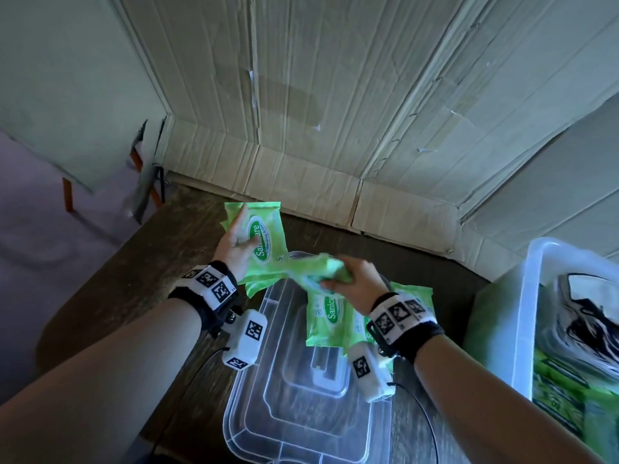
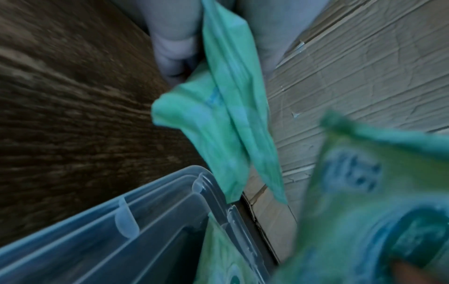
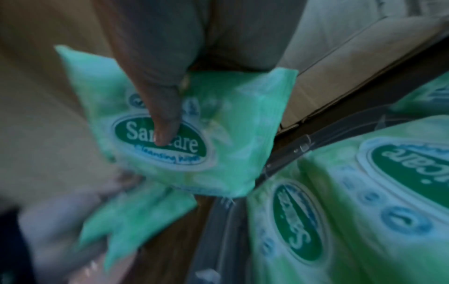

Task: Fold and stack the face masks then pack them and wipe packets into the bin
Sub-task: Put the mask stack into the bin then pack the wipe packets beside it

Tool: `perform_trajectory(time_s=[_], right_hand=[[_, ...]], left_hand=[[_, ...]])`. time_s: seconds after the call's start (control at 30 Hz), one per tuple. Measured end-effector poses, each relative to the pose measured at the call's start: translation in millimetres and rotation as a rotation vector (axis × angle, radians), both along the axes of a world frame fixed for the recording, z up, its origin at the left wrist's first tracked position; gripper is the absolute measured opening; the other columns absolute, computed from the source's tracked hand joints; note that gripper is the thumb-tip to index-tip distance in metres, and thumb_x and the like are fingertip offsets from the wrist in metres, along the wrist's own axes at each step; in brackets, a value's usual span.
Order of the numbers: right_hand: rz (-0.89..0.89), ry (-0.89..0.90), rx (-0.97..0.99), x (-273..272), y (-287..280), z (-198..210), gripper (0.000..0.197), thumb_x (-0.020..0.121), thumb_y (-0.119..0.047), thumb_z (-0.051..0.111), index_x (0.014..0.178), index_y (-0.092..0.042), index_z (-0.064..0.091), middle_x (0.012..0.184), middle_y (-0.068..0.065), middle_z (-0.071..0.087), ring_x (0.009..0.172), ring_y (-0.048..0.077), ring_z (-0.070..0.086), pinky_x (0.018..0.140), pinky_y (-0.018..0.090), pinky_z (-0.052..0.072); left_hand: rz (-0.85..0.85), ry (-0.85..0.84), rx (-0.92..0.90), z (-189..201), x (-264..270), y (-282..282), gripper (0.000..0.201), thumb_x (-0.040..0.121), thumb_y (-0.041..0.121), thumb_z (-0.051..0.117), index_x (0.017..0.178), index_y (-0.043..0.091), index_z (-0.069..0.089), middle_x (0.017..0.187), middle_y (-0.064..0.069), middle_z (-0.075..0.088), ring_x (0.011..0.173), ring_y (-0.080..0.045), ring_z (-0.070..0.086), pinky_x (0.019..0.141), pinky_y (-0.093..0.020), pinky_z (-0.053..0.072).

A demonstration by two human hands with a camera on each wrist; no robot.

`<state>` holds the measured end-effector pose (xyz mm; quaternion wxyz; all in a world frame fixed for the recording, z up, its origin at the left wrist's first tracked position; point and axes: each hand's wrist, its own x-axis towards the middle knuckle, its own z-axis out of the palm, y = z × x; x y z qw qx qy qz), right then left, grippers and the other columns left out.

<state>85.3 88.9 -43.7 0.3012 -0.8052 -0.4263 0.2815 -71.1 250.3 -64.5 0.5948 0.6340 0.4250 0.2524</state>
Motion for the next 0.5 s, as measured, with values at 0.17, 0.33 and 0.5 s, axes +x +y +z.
perform_trajectory(time_s=[0.17, 0.33, 0.5], right_hand=[[-0.408, 0.459, 0.315, 12.2, -22.3, 31.4, 0.035, 0.076, -0.003, 0.071, 0.102, -0.014, 0.051, 0.100, 0.009, 0.064, 0.086, 0.024, 0.064, 0.076, 0.042, 0.055], [-0.525, 0.552, 0.292, 10.2, -43.5, 26.8, 0.030, 0.078, -0.002, 0.069, 0.105, -0.005, 0.055, 0.106, 0.019, 0.066, 0.085, 0.030, 0.065, 0.078, 0.048, 0.054], [-0.502, 0.527, 0.292, 4.4, -67.0, 28.8, 0.035, 0.079, -0.004, 0.068, 0.111, -0.007, 0.052, 0.107, 0.015, 0.065, 0.085, 0.025, 0.064, 0.077, 0.039, 0.055]], left_hand=[[-0.157, -0.093, -0.099, 17.9, 16.5, -33.4, 0.037, 0.089, -0.010, 0.046, 0.094, 0.020, 0.067, 0.136, -0.017, 0.048, 0.115, -0.028, 0.051, 0.099, -0.039, 0.040], [-0.295, -0.061, -0.197, 31.8, 38.3, -79.2, 0.031, 0.088, 0.028, 0.058, 0.114, 0.013, 0.065, 0.125, -0.005, 0.060, 0.110, -0.021, 0.058, 0.100, -0.032, 0.044], [-0.362, -0.082, -0.283, 32.6, 46.8, -114.1, 0.061, 0.057, 0.035, 0.085, 0.111, 0.015, 0.068, 0.107, -0.010, 0.070, 0.096, -0.027, 0.067, 0.091, -0.045, 0.052]])
